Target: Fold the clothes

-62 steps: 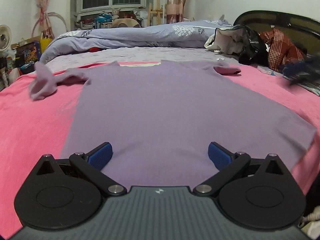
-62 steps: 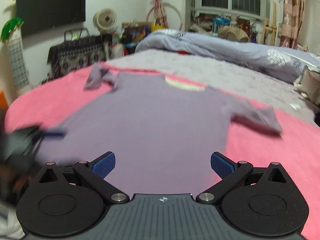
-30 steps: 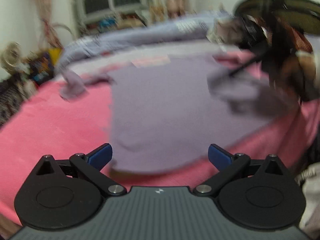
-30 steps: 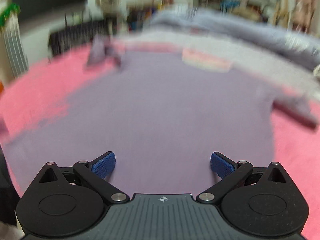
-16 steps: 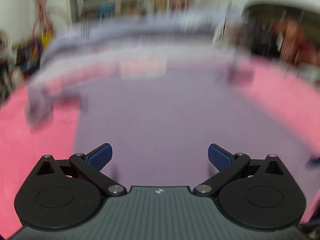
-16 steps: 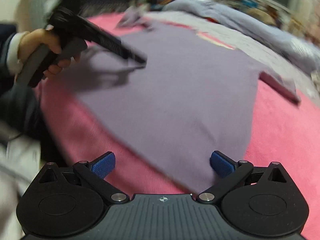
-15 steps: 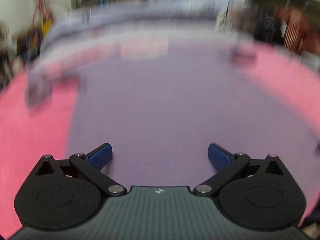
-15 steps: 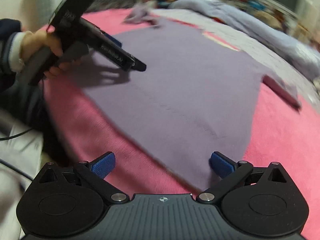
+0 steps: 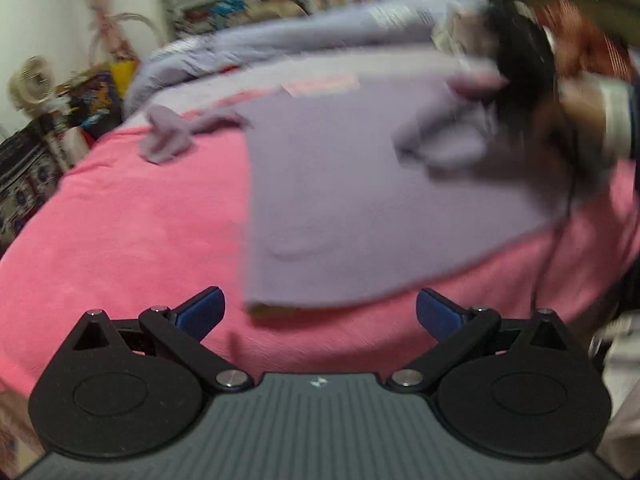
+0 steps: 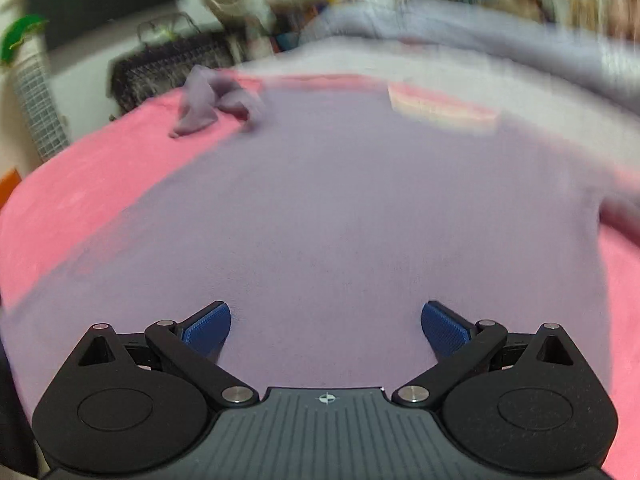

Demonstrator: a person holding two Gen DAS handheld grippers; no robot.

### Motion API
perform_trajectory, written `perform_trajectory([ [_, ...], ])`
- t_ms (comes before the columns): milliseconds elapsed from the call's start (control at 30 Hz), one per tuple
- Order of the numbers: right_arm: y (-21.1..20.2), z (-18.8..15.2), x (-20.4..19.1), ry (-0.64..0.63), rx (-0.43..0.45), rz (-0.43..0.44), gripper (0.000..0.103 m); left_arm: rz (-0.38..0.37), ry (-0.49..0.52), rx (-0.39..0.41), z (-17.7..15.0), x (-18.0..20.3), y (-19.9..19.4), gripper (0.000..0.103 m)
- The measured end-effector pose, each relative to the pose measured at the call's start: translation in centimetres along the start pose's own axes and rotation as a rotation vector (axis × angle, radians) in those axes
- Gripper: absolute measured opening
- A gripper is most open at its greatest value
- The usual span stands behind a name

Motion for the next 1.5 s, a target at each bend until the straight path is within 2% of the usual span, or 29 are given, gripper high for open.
perform_trajectory([
  [67,-1.5,-1.5,-0.8,-0.049,0.015,-0.018,0.103,-0.033,-0.001,0.036,2.4,0.2,1.6,0.103],
  [167,-4.2,-3.9,-1.0,-0.040,0.024,-0.027,0.103,-0.083,0.008,0.087,6.2,0.6,4.3,0.103],
  [300,-7.5,-6.6,0.9,0.033,0.002,0.052,0.103,-0.149,0.019,0.154,11.2,1.2,7.9,0.103],
  [433,-10.9,-8.5,-0.5,-0.218,-0.097,-0.003,0.103,-0.216,0.031,0.222,16.2,1.9,11.5,0.103],
  [533,-11.6,-9.4,-1.3,-0.326,-0.182,-0.032,0.103,-0.262,0.033,0.113,17.8,3.8,17.2,0.103],
  [633,-12.2,-9.4,-1.3,-0.321,-0.190,-0.036,0.103,-0.219,0.081,-0.010,15.5,5.4,20.7,0.103],
  [700,-13.2,-8.8,-0.8,-0.287,-0.154,-0.042,0.103,-0.167,0.121,-0.098,12.6,5.5,21.7,0.103],
  [800,-14.7,-6.3,0.7,-0.232,-0.020,-0.041,0.103,-0.191,0.035,-0.070,10.0,3.2,19.0,0.103],
  [833,-15.0,-5.1,1.3,-0.208,0.025,-0.045,0.103,-0.196,0.024,-0.075,9.0,2.5,18.3,0.103],
  [867,-15.0,-3.8,1.9,-0.184,0.066,-0.052,0.103,-0.198,0.058,-0.046,7.6,2.1,17.1,0.103],
  [933,-13.8,-1.0,2.7,-0.149,0.129,-0.099,0.103,-0.175,0.106,-0.014,5.2,1.8,14.9,0.103],
  [1033,-10.9,3.1,3.8,-0.081,0.195,-0.169,0.103,-0.189,0.057,0.018,2.4,0.1,12.1,0.103],
  [1100,-7.9,5.7,4.2,-0.020,0.200,-0.167,0.103,-0.184,0.060,0.022,1.3,-0.6,10.0,0.103],
  [1200,-2.9,8.9,3.8,0.010,0.198,-0.113,0.103,-0.157,0.089,0.005,0.2,-0.6,7.8,0.103],
  [1333,3.2,11.2,1.6,-0.070,0.195,-0.085,0.103,-0.146,0.077,-0.053,0.0,-2.2,5.6,0.103],
  [1433,7.6,11.7,-0.2,-0.137,0.147,-0.115,0.103,0.028,-0.001,-0.059,1.9,-5.2,4.3,0.103],
  [1500,10.0,10.9,-1.1,-0.146,0.055,-0.122,0.103,0.097,-0.085,-0.038,4.5,-8.2,4.6,0.103],
])
Point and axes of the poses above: each gripper's, at about its wrist camera, not at the fingertips, and y roughly the way its jaws point, x to its right, z to its top, the point moved 1 cm from there along y, roughly the way its jaws point, and after that the axes turned 4 degrees about -x, right-handed, at the moved point
